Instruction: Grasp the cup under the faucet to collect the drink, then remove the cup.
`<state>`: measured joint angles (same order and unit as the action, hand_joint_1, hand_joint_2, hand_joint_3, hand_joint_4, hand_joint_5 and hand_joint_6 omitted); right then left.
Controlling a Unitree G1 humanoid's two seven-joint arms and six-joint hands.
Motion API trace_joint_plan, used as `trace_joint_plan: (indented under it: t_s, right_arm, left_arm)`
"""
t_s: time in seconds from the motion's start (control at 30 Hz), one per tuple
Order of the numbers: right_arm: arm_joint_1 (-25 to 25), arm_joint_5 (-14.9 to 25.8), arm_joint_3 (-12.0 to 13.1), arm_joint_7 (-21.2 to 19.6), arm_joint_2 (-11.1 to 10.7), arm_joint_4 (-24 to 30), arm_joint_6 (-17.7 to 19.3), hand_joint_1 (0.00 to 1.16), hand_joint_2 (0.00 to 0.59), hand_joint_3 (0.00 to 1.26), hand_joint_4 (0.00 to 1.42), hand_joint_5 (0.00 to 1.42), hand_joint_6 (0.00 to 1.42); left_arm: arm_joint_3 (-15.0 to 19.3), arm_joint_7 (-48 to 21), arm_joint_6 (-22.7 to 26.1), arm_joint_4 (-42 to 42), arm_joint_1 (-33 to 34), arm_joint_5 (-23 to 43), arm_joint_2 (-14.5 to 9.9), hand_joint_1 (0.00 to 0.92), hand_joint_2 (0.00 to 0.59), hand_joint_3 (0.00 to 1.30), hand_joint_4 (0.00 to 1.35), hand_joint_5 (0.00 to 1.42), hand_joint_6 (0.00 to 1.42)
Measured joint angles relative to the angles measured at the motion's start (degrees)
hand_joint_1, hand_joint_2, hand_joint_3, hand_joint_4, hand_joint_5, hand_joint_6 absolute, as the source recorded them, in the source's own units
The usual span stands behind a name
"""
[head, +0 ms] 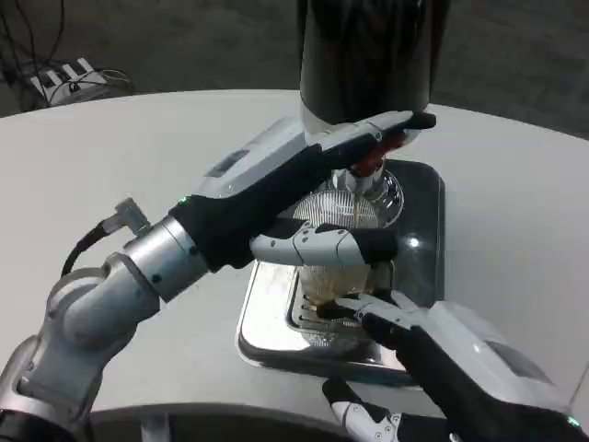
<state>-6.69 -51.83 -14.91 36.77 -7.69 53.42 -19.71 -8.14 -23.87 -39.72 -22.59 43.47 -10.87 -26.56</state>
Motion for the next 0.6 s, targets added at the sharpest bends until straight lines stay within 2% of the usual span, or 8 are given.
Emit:
trace_joint_plan:
  t_s: [0.17, 0.2, 0.27, 0.37, 0.47, 0.53, 0.57, 0.6]
  right_arm:
    - [-1.3, 1.0, 1.5, -5.2, 2.8, -2.4, -1.0, 0.71, 0.384, 0.16, 0.19, 0.11, 0.09]
    - [-1.7, 1.2, 2.2, -8.1, 3.7, -3.1, -1.0, 0.73, 0.370, 0.15, 0.18, 0.11, 0.10]
    - [-2.3, 1.4, 2.8, -11.1, 4.8, -3.8, -1.0, 0.75, 0.328, 0.15, 0.15, 0.08, 0.10]
    - [-2.5, 1.4, 2.4, -15.7, 5.3, -5.3, 0.1, 0.77, 0.272, 0.11, 0.08, 0.01, 0.09]
    - [-2.4, 1.7, 1.5, -19.2, 6.2, -7.4, 0.8, 0.78, 0.248, 0.09, 0.06, 0.00, 0.10]
    - [-2.1, 3.6, 0.8, -24.0, 7.2, -11.0, 2.9, 0.79, 0.235, 0.08, 0.07, 0.02, 0.13]
    - [-2.1, 4.0, 0.8, -24.7, 7.2, -11.6, 3.4, 0.79, 0.231, 0.08, 0.08, 0.03, 0.13]
    - [-2.0, 6.1, 1.0, -28.9, 7.5, -14.5, 6.4, 0.79, 0.227, 0.08, 0.08, 0.03, 0.15]
  left_arm:
    - [0.0, 0.5, 0.0, 0.6, -0.3, -0.6, -0.1, 0.000, 0.067, 0.13, 0.07, 0.16, 0.09]
    - [0.0, 0.5, 0.0, 0.8, -0.5, -0.6, -0.2, 0.000, 0.072, 0.12, 0.07, 0.16, 0.09]
    - [0.0, 0.6, 0.1, 1.1, -0.6, -0.7, -0.4, 0.000, 0.088, 0.12, 0.07, 0.16, 0.09]
    - [0.0, 0.6, 0.2, 1.3, -0.6, -0.7, -0.5, 0.000, 0.089, 0.11, 0.07, 0.16, 0.09]
    - [0.1, 0.6, 0.6, 1.7, -0.7, -0.8, -0.5, 0.000, 0.090, 0.11, 0.07, 0.16, 0.09]
    - [0.1, 0.7, 0.8, 2.0, -0.8, -0.8, -0.5, 0.000, 0.089, 0.11, 0.07, 0.16, 0.09]
    - [0.1, 0.7, 0.8, 2.0, -0.8, -0.8, -0.5, 0.000, 0.088, 0.11, 0.07, 0.16, 0.09]
    - [0.1, 0.8, 0.9, 2.1, -0.9, -0.8, -0.5, 0.000, 0.087, 0.11, 0.07, 0.16, 0.09]
